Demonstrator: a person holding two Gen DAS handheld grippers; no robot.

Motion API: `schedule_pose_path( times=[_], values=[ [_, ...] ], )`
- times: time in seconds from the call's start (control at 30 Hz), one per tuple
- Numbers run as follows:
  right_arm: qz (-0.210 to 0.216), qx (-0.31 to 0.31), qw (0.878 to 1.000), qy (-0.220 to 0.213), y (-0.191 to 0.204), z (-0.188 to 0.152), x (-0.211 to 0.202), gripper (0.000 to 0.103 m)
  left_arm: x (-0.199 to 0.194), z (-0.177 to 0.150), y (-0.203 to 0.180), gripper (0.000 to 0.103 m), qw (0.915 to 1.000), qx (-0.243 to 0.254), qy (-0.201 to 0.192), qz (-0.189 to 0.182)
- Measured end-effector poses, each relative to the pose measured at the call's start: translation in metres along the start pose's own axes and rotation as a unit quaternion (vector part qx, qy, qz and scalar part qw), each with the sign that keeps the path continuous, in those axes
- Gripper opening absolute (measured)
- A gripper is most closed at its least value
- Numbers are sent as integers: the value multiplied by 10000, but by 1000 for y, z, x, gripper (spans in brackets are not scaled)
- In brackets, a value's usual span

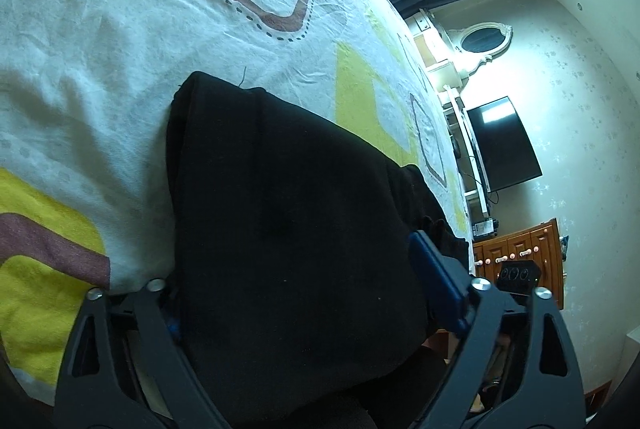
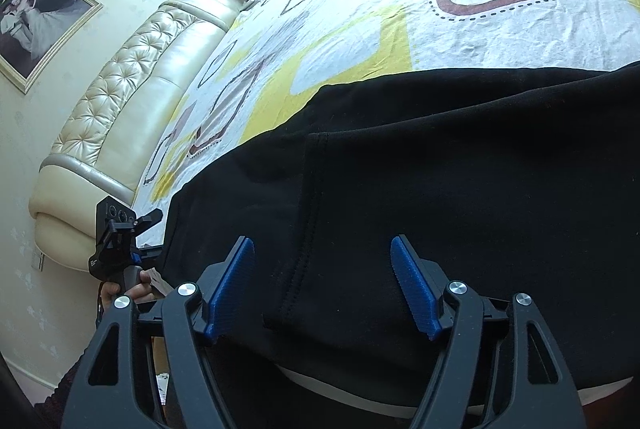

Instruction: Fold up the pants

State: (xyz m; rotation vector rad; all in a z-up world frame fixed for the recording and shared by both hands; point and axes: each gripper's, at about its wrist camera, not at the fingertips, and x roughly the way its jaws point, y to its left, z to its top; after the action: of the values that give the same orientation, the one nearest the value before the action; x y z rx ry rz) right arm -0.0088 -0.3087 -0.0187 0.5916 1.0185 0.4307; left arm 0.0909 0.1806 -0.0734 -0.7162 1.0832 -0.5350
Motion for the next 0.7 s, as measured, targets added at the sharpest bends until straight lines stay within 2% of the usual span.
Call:
schedule_pose_path(
  times=[0.03, 0.1, 0.13, 0.2, 0.27, 0.37, 0.5, 0.6, 0.7],
  values=[
    [-12, -3, 10000, -7, 0, 0, 0, 70, 2, 1, 4, 47, 9999, -34, 58, 102],
    [-34, -16, 10000, -20, 1, -1, 0, 70, 4, 0, 11, 27, 9994, -135, 110, 309],
    [-46, -24, 10000, -24, 1, -1, 0, 70, 4, 0, 15, 22, 9993, -187, 103, 320],
    [-64, -27, 10000, -40, 2, -1, 0, 70, 2, 0, 21, 17, 9991, -337, 93, 229],
    [-85, -16, 9999, -56, 3, -2, -1, 70, 0, 0, 17, 15, 9991, -287, 86, 305],
    [-195, -5, 9998, -99, 5, -3, -3, 70, -1, 0, -3, 14, 9969, 178, 101, 763],
    [-686, -201, 9972, -205, 11, -2, -8, 70, -4, 0, -41, 14, 9861, 835, 10, 1439],
    [-1012, -291, 9940, -307, 13, -1, -14, 70, -10, -2, -66, 14, 9846, 1022, -136, 1412],
    [-1072, -239, 9931, -417, 11, 3, -22, 70, -13, -4, -89, 14, 9829, 1159, -266, 1408]
  ],
)
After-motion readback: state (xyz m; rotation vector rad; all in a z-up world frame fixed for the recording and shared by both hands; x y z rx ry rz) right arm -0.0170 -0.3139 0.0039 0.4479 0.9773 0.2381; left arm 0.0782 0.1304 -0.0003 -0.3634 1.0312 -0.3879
